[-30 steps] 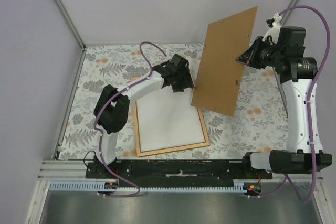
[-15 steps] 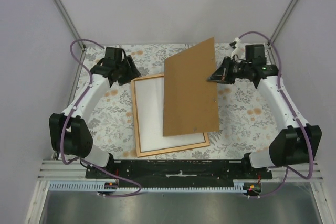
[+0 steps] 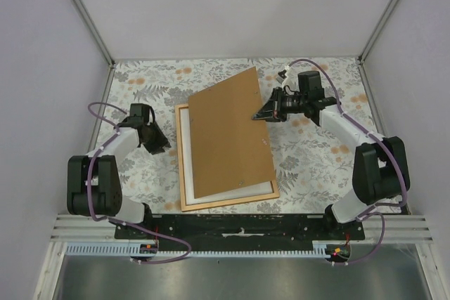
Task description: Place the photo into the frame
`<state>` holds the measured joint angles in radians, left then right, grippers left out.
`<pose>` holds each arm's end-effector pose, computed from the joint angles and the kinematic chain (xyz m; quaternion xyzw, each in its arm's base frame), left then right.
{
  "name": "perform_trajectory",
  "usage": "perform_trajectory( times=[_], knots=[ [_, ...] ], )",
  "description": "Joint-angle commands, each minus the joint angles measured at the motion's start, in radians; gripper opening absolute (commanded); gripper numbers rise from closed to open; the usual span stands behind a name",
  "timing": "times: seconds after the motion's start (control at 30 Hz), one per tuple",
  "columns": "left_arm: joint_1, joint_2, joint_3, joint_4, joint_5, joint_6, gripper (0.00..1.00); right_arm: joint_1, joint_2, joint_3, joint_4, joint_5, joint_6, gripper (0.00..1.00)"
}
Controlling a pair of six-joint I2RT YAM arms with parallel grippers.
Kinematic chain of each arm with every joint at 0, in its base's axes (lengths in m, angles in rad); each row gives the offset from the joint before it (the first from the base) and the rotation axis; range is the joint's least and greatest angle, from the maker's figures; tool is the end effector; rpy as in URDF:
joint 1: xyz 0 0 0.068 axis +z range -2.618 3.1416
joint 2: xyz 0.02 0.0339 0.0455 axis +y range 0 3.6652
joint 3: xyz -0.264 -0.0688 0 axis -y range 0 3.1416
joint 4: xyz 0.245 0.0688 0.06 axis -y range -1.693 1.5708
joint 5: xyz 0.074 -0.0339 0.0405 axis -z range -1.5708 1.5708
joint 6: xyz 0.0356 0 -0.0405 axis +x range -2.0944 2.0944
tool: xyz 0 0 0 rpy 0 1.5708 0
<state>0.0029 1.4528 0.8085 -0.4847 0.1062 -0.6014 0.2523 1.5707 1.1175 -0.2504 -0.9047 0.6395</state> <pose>0.2676 -0.0030 0.1776 -0.2788 0.9336 -0.1140 0.1938 0.3220 0.1119 0.2621 -0.0232 0.8363 0.5208 0.1699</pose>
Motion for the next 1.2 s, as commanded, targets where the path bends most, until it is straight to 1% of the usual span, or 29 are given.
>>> perform_trajectory(
  times=[0.0,0.1,0.37,0.4,0.7,0.9,1.17],
  knots=[
    [-0.004,0.009,-0.034,0.112,0.007,-0.017,0.36,0.011,0.043,-0.005,0.189,-0.108,0.086,0.0],
    [-0.004,0.038,-0.034,0.123,0.006,-0.014,0.33,0.024,0.074,-0.007,0.214,-0.12,0.098,0.0],
    [-0.004,0.083,-0.045,0.152,0.024,-0.011,0.31,0.034,0.13,-0.033,0.243,-0.122,0.123,0.0],
    [-0.004,0.086,-0.046,0.158,0.026,-0.012,0.31,0.036,0.137,-0.033,0.272,-0.126,0.126,0.0],
    [-0.007,0.104,-0.058,0.169,0.043,-0.005,0.29,0.051,0.179,-0.053,0.278,-0.118,0.114,0.0],
    [-0.012,0.104,-0.06,0.169,0.041,-0.008,0.29,0.058,0.163,-0.099,0.287,-0.111,0.106,0.0],
    [-0.014,0.106,-0.061,0.172,0.039,-0.006,0.29,0.058,0.127,-0.108,0.254,-0.092,0.092,0.0]
  ],
)
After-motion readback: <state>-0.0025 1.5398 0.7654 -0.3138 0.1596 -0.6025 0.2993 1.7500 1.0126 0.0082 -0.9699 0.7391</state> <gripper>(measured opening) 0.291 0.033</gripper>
